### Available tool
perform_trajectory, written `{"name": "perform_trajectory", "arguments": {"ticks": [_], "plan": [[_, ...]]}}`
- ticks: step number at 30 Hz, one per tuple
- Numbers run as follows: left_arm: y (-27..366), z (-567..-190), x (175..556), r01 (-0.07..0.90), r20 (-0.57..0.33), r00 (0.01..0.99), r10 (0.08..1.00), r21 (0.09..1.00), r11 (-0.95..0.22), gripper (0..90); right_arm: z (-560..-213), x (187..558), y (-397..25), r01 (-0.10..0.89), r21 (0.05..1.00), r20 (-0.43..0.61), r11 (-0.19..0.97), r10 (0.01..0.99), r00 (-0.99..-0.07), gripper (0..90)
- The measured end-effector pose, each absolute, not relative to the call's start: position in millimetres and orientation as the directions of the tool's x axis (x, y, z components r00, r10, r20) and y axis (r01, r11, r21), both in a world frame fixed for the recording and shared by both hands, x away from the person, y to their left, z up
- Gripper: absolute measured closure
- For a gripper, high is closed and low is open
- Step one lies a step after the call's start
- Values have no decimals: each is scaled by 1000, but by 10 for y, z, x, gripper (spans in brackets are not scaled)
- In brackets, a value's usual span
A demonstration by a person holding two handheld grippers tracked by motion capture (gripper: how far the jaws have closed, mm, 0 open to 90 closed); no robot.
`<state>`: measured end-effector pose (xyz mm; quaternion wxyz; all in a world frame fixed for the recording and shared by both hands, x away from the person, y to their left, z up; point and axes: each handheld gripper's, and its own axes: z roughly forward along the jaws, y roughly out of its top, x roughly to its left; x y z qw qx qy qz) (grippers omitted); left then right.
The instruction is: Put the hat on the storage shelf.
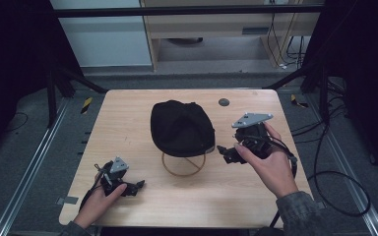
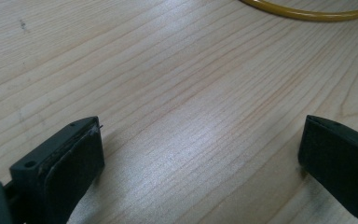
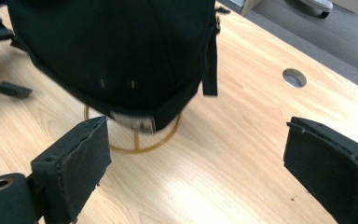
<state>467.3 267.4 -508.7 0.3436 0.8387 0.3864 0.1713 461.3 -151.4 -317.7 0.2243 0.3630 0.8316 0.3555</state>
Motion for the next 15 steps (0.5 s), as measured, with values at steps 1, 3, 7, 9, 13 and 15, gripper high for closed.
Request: {"name": "perform_trajectory", "arguments": {"ticks": [1,3,7,9,13,15], "plan": [[2674,-5087,4673,530,22,643,766,709,-465,0,-3177,4613,-1514,444,754,-115,484,763,-636,75],[2674,-5087,4673,530,22,643,766,709,-465,0,-3303,4561,-1590,442,760,-112,476,766,-633,79],[2674,-5087,4673,531,22,643,766,709,-465,0,-3475,4511,-1676,448,767,-102,459,777,-621,79],[2674,-5087,4674,530,21,643,765,709,-465,0,-3536,4496,-1697,449,767,-104,459,778,-619,81],[2674,-5087,4677,529,22,645,764,708,-467,0,-3800,4452,-1760,466,772,-83,433,795,-601,87],[2673,-5087,4676,531,18,645,764,708,-465,0,-3902,4444,-1767,468,773,-76,429,795,-602,87]]}}
